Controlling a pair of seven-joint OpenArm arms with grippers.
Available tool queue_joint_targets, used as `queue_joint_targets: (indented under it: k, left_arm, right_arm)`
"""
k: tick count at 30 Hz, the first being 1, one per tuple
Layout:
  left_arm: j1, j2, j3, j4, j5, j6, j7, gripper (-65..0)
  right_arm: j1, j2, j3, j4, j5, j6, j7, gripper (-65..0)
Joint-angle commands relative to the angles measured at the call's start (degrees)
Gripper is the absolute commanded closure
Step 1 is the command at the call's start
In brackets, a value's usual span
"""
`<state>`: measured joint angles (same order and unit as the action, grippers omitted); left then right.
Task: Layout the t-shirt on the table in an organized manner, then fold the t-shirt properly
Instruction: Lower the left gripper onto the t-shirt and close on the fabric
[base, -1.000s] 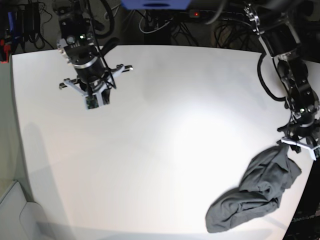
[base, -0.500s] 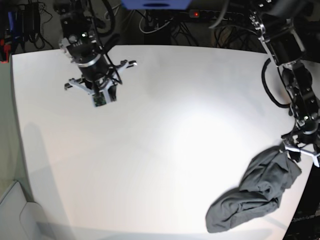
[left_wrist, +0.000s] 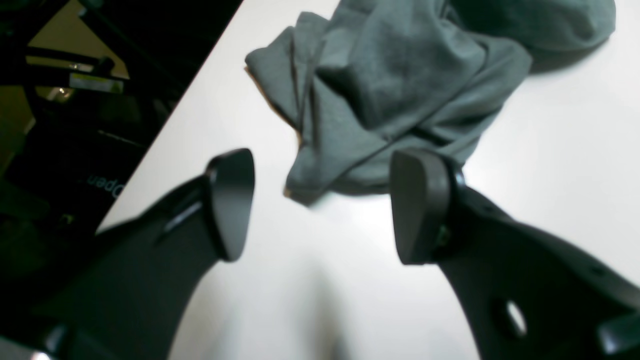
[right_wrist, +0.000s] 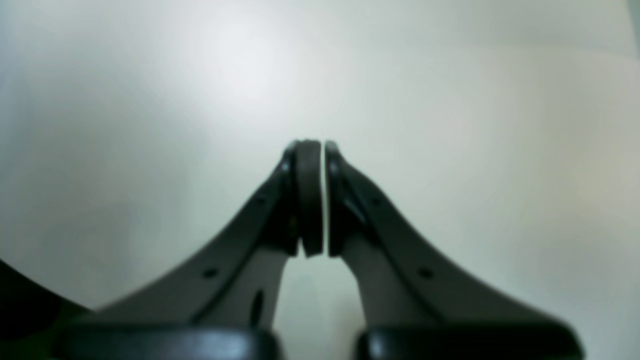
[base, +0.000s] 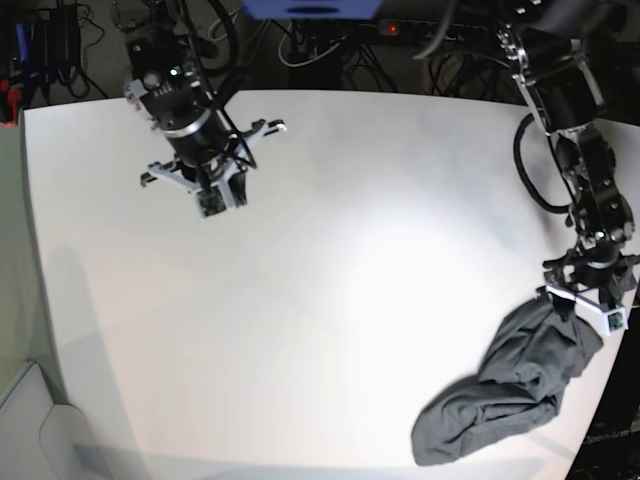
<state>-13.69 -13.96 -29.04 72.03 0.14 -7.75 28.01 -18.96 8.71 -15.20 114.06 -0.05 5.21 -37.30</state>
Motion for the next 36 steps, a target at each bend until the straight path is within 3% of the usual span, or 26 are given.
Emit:
queue_joint_targets:
  k: [1, 6, 36]
  left_arm:
    - [-2.00, -0.95, -0.46, -0.25, -0.10, 0.41, -1.33, -41.2]
    - [-5.08, -1.21, -0.55, -6.93, -0.10, 0.41, -1.68, -41.2]
    - [-16.24, -4.55, -0.02, -36.38, 0.25, 0.32, -21.20, -41.3]
  right_arm:
    - [0.19, 0.13, 0.04, 0.97, -0.08, 0.11, 1.47, 0.0]
    - [0.19, 0.13, 0.04, 0.97, -0.08, 0.19, 1.47, 0.0]
    - [-0.34, 0.56, 0.56, 0.97, -0.08, 0.19, 1.47, 0.0]
